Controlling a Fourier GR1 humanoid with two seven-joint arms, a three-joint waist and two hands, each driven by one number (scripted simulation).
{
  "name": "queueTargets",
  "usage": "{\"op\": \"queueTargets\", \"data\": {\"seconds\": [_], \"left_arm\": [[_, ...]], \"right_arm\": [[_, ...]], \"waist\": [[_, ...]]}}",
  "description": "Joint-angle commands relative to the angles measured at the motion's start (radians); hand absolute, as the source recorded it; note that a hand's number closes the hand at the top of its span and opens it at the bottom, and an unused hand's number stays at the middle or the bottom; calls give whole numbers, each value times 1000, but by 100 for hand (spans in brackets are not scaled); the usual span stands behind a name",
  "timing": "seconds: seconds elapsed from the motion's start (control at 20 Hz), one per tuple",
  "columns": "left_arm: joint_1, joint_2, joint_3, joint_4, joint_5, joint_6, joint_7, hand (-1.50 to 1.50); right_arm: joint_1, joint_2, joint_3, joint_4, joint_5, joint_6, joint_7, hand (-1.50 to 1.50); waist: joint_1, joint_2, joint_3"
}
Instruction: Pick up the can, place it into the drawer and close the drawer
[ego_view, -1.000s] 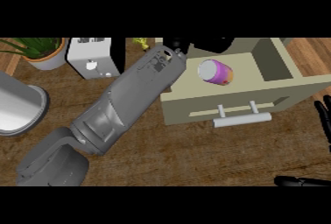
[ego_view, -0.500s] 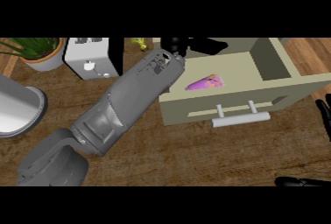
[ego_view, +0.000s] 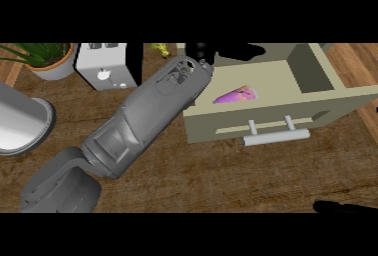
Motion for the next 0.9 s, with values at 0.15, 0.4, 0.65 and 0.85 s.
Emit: {"op": "queueTargets", "data": {"seconds": [0.15,0.4,0.65,0.85], "left_arm": [[-18,0,9,-33,62,12,-23,-150],[-12,0,35,-28,84,43,-82,-150],[-50,0,-3,-43,81,74,-29,-150],[-48,0,26,-41,77,24,-17,-150]], "right_arm": [[-22,-60,55,-32,158,11,-36,-150],[-57,-90,119,-11,366,-29,-52,-150],[-64,-137,205,26,572,-40,-56,-150],[-125,-130,265,178,735,-114,-77,-150]], "waist": [[22,-7,0],[56,-9,-1],[73,-19,-1],[114,-23,-1]]}}
